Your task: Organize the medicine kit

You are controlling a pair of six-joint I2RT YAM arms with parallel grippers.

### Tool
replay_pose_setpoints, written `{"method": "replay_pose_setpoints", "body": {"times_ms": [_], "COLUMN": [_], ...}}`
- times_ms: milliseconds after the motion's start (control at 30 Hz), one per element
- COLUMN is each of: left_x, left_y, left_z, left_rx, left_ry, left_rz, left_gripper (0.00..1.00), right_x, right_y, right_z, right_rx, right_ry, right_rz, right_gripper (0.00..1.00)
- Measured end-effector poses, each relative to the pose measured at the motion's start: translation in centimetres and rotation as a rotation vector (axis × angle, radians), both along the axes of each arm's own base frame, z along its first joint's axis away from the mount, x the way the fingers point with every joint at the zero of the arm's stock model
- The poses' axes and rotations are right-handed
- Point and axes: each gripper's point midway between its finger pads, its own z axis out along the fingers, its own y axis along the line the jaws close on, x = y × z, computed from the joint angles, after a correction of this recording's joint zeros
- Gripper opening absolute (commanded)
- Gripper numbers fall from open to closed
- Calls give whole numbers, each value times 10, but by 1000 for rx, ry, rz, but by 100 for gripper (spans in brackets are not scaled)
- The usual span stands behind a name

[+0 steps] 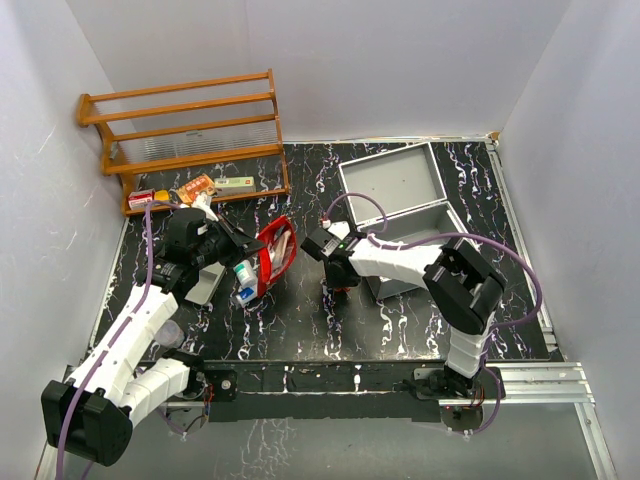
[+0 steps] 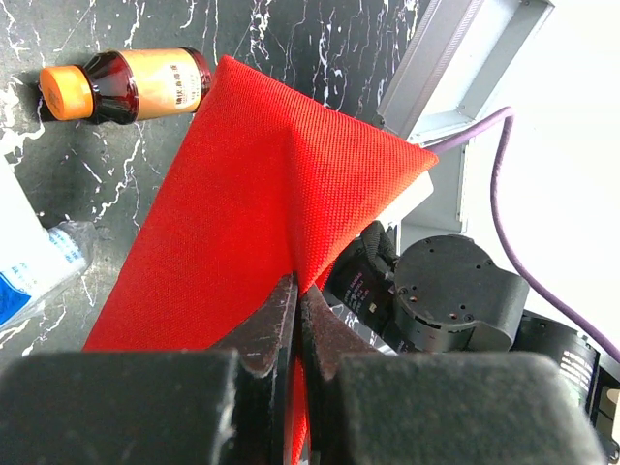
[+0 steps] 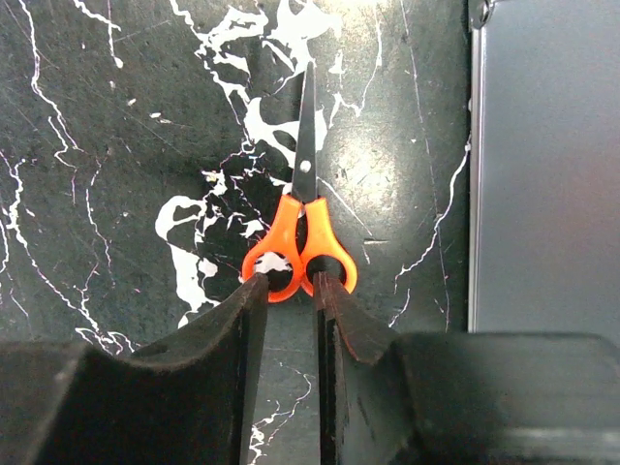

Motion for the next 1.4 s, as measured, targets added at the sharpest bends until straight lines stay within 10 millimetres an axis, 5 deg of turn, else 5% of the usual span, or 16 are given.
{"method": "replay_pose_setpoints", "body": {"times_ms": [600, 833, 1167, 1400], "left_x": [2, 0, 0, -5], "left_y": [-3, -3, -9, -22], "left_z": [-2, -5, -8, -26], "left_rx": [-7, -8, -26, -102], "left_ry": [2, 9, 19, 72], "left_rz": [-11, -16, -46, -95], "left_gripper": [0, 0, 0, 0], "right_x": [3, 6, 7, 7], "right_y": [1, 4, 2, -10], "right_z": [-5, -7, -5, 20], "right_rx": [3, 30, 45, 99], "right_ry": [-11, -15, -40, -113], "right_rz": [3, -2, -24, -79], "right_gripper": [15, 1, 0, 0]}}
